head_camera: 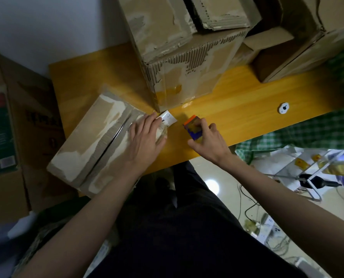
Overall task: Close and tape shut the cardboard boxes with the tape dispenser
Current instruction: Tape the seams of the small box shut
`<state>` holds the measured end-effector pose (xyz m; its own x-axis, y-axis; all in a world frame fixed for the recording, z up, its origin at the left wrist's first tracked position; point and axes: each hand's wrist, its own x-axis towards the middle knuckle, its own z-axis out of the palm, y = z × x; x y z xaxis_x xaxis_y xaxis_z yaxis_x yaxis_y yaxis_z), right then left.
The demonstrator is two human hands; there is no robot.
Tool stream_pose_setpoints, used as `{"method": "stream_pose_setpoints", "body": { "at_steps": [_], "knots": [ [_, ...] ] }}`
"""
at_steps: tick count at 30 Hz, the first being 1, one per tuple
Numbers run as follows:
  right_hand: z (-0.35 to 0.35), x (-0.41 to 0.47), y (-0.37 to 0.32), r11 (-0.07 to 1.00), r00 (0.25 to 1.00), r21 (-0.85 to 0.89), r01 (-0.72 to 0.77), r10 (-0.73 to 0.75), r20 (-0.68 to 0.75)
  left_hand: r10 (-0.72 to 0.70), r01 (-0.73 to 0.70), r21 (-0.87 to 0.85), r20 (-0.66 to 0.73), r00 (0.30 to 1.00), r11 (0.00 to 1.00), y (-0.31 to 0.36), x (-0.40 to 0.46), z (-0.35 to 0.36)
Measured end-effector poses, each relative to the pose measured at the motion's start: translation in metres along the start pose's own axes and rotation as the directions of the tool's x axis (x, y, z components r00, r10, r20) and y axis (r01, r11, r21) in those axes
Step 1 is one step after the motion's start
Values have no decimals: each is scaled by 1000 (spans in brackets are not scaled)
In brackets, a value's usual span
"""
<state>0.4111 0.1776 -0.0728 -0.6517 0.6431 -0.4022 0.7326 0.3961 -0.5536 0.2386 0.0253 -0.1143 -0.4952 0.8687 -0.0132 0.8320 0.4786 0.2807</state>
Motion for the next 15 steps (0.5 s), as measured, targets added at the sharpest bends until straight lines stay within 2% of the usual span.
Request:
{"method": "stream_pose_setpoints", "body": {
  "at_steps": [5, 9, 15],
  "knots": [
    [25, 15, 7, 988, 993, -144, -63, 48, -109, -47, 51, 64, -69, 997, 997, 10, 11, -3],
    [52, 31, 10, 975, 994, -199, -101, 94, -47, -35, 44, 62, -138, 990, 997, 11, 8, 1],
    [83, 50, 13, 980, 999, -197, -26, 34, 40, -5, 2, -14, -195, 981, 1000, 5, 3, 5]
  ]
}}
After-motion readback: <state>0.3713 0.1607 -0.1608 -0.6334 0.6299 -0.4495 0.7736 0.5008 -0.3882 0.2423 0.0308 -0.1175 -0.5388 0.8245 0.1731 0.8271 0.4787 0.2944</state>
